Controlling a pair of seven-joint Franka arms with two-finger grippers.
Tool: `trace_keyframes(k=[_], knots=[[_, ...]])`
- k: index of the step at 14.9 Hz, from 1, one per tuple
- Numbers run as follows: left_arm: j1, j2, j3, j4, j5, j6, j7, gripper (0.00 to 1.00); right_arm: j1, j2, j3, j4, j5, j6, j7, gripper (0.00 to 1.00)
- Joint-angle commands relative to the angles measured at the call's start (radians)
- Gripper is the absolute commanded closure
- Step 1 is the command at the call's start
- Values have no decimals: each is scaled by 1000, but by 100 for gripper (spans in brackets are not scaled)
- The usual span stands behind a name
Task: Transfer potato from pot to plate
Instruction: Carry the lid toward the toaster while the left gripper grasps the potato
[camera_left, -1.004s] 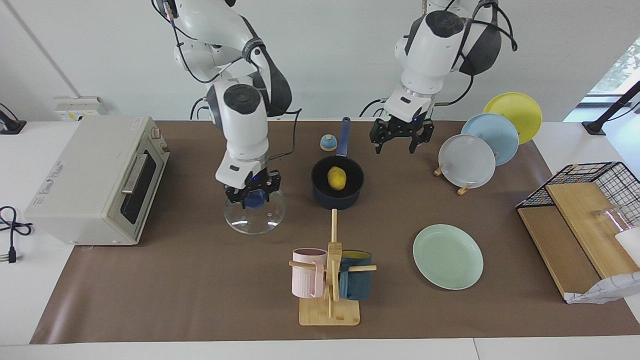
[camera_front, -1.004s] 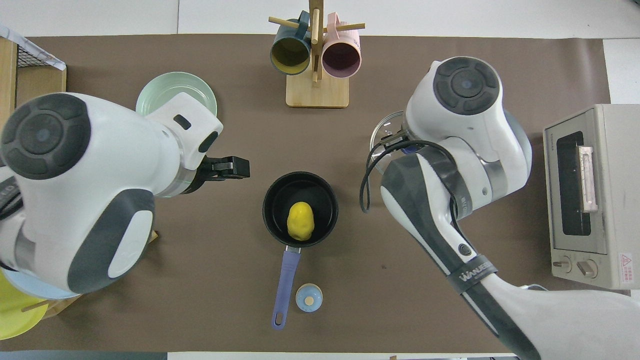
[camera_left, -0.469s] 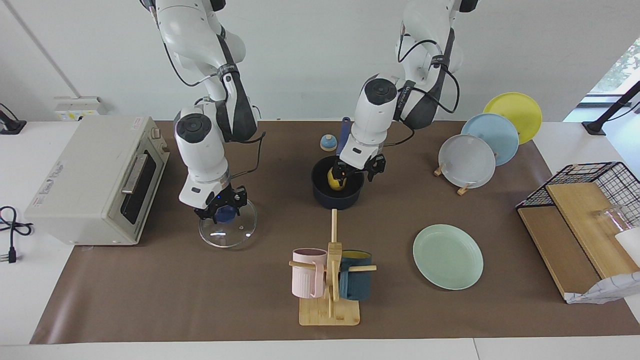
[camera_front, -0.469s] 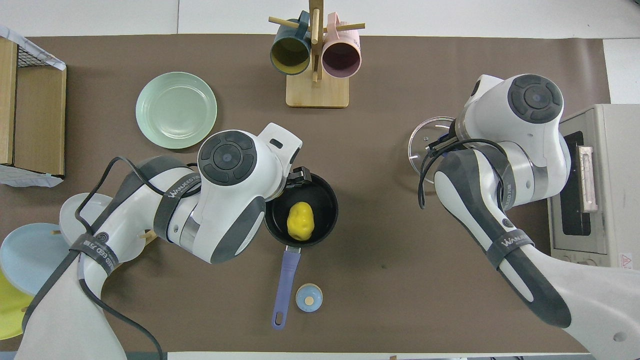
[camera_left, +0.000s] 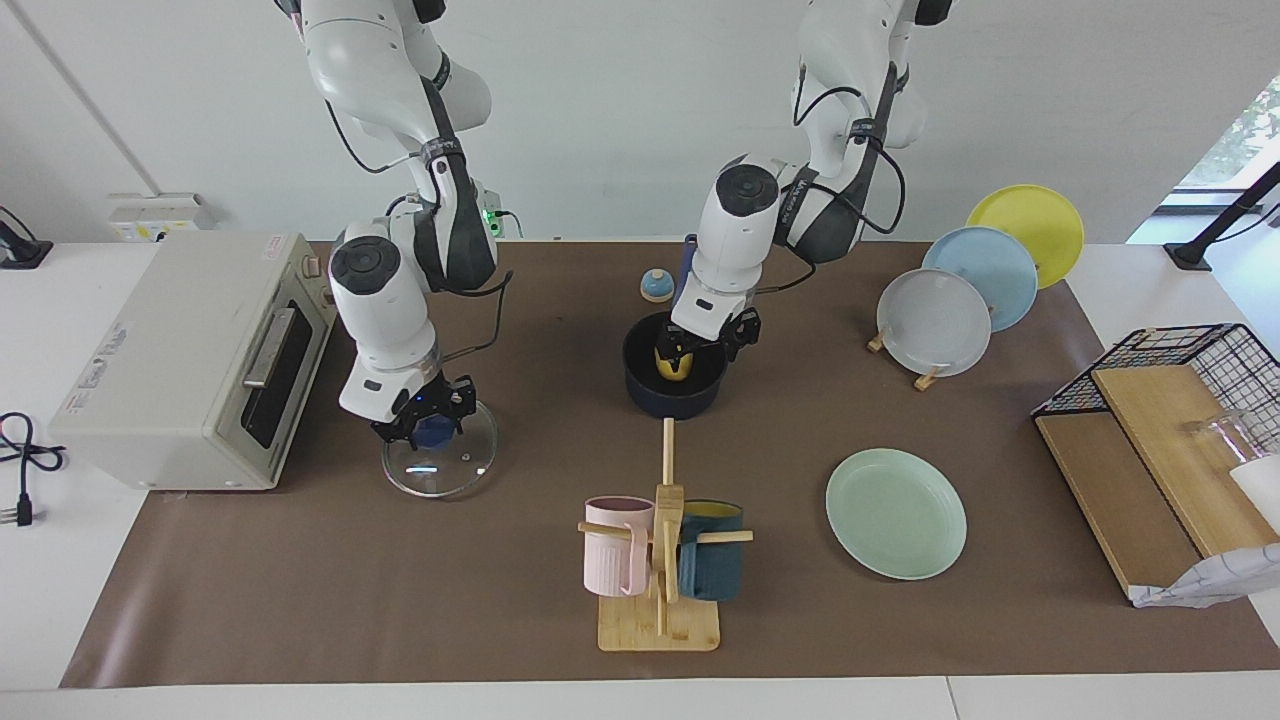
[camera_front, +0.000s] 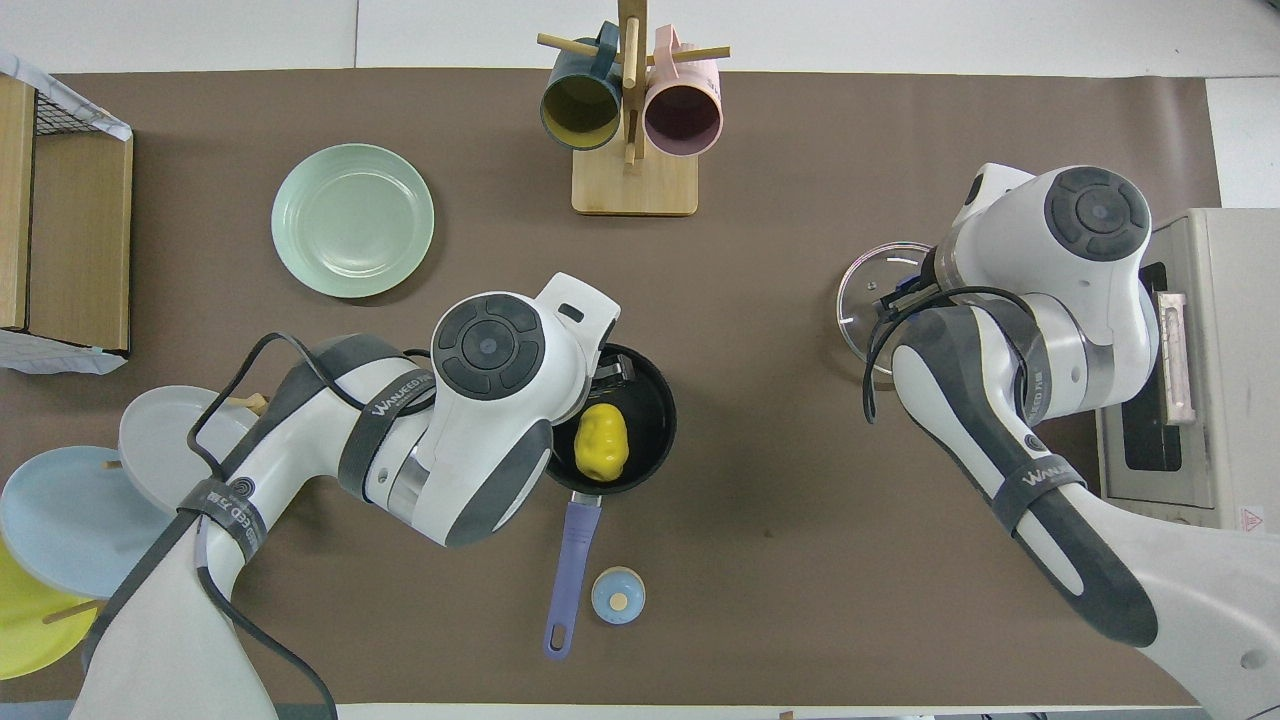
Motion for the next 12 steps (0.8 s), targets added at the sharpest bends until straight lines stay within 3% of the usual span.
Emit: trace_keyframes(k=[1, 7, 9, 10, 12], knots=[[-33, -7, 14, -48, -10, 65, -45, 0, -34, -39, 13, -59, 15, 46, -47, 44], [-65, 21, 16, -59, -10, 78, -78, 0, -59, -42, 11, -82, 14, 71, -70, 39], [-70, 25, 16, -59, -10, 76, -79, 0, -60, -44, 11, -97, 14, 93, -64, 21], [-70, 27, 16, -60, -10, 78, -79, 0, -59, -45, 13, -94, 14, 83, -58, 2], [-79, 35, 16, -60, -10, 78, -91, 0, -59, -68, 13, -85, 15, 51, -37, 0]])
